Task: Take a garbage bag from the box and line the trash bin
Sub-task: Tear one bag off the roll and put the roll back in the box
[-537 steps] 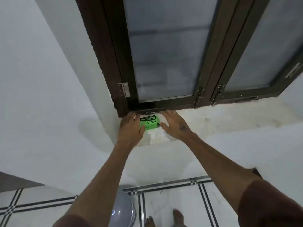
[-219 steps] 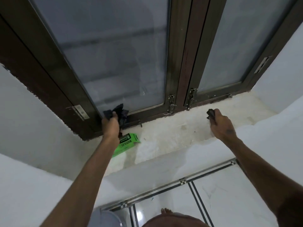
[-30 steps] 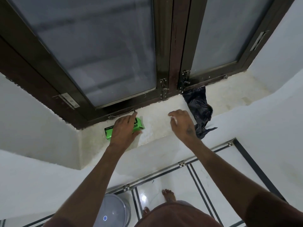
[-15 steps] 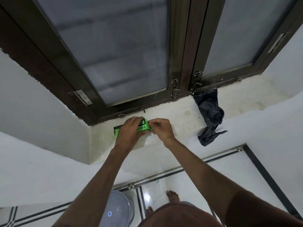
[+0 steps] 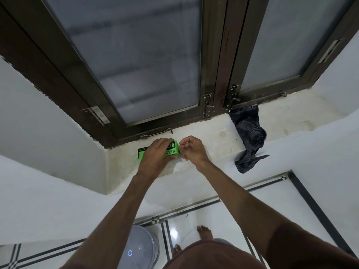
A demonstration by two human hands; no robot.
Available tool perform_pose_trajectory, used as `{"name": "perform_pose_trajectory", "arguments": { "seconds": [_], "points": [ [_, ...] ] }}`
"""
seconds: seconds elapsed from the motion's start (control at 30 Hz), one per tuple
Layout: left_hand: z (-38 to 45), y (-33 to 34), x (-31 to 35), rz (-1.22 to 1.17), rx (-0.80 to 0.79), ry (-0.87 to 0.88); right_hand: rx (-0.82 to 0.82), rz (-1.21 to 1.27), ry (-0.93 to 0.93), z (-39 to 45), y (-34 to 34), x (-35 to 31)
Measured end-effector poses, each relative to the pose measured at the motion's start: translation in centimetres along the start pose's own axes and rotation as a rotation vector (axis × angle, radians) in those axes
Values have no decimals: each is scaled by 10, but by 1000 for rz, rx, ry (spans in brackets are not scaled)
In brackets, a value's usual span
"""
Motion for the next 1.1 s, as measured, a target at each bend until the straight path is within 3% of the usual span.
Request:
{"name": "perform_pose_trajectory", "arguments": {
  "seconds": [0.13,0.23,0.33,0.4,0.47,0.57,0.67,0.73,0.83,0.97,1.1],
  "points": [
    [8,7,9,89,-69,37,-20,-211,-53,2,-15,-7],
    [16,12,15,148,-72,-28,-20,-319,-101,1,-32,-13],
    [20,16,15,214,-51,-25,199,-414,-264,8,-66,-20],
    [20,17,13,240,-24,-8,403,-613,-381,13,-100,-27],
    [21,17,13,235,18,13,532,-886,-356,14,-136,-30],
    [22,18,25,181,199,160,524,-1042,-217,16,-179,-23],
    [22,12,57,35,321,264,428,-866,-242,16,-203,-20],
    [20,11,81,-114,254,195,322,-614,-287,6,-204,-26],
    [17,15,117,-509,-18,-85,100,-252,-330,-21,-194,-36],
    [15,10,141,-1246,-335,-557,-126,-137,-336,-57,-178,-31],
    [-6,-2,133,-1332,-166,-537,-199,-100,-314,-90,-157,-11]
  ]
}}
Point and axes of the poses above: each hand's wrist, its own z-axis towards the middle knuckle, its own y-axis out of the palm, x = y × z, the point moved 1 cm from there along z, towards the middle knuckle, and after that the axes turned 11 degrees about z, right-handed, at the moved point
